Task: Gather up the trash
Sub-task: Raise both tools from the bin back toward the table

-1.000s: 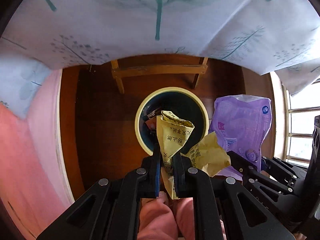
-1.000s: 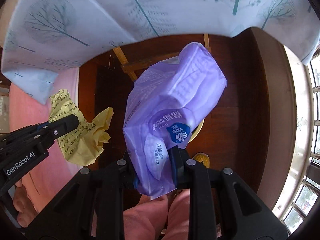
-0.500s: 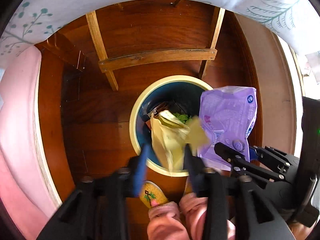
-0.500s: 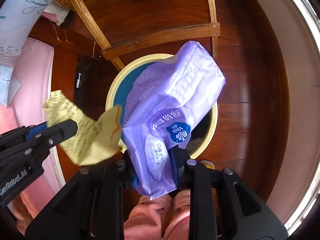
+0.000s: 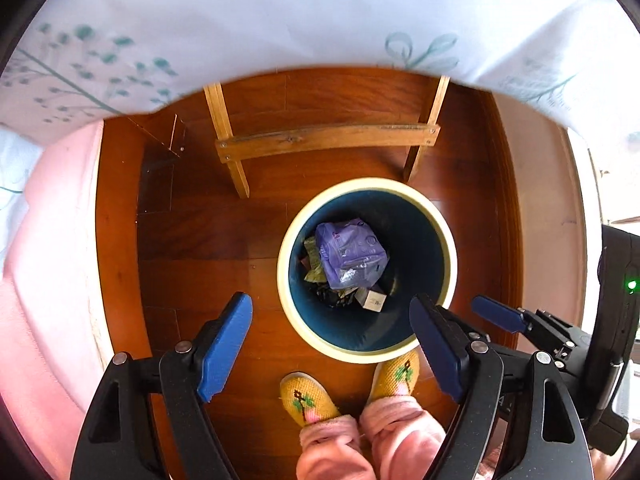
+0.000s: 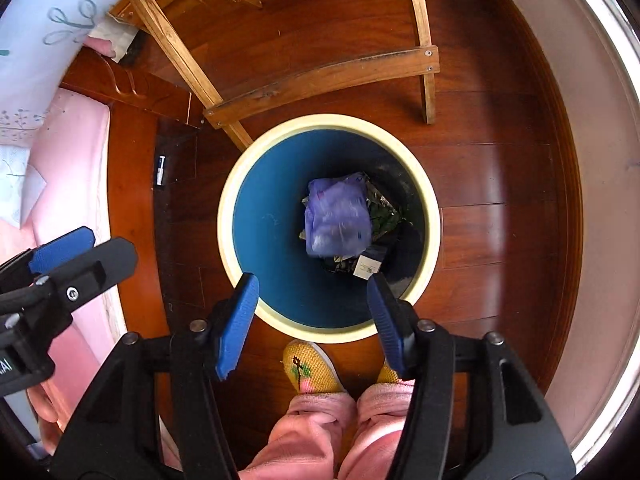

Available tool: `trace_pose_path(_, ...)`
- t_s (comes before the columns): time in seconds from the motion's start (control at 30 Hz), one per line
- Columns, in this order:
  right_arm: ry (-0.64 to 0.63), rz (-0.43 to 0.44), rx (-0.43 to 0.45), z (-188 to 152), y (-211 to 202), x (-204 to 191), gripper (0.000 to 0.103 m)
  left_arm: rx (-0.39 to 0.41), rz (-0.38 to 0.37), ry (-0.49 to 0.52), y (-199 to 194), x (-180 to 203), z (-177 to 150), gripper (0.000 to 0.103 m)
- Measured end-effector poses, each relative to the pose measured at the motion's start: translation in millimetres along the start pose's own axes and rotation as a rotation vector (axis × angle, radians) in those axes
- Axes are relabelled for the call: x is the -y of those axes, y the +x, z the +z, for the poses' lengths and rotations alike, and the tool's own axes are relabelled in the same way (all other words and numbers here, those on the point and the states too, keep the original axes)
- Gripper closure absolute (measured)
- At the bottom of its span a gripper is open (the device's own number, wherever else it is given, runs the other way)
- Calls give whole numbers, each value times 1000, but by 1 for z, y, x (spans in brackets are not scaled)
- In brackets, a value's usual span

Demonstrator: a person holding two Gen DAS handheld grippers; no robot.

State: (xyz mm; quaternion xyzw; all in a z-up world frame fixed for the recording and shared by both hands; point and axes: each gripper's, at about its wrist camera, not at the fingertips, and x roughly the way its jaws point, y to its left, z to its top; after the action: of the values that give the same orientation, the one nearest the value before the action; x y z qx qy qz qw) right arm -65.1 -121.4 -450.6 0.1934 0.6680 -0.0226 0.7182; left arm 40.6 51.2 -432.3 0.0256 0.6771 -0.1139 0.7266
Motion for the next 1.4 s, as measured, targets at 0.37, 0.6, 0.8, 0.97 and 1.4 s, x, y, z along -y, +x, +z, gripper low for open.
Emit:
trace_pose_path(0.37, -2, -8, 61, 1, -74, -31, 49, 102, 3, -10, -101, 4, -2, 21)
trace_pose_path(0.6, -9, 6, 118, -4, -156, -56, 49, 181, -18, 0, -192, 9, -7, 21)
trace_pose_path(0.8, -25, 21, 178, -15, -230, -78, 49, 273, -62, 31, -276, 18, -24, 21)
trace_pose_path(0.97, -52, 21, 218, -28, -288, -98, 49, 333, -62, 64, -345, 24, -39, 21)
trace_pose_path(1.4, -129, 23, 402, -65, -433, -153, 49, 499, -101, 97, -501, 11, -71, 21)
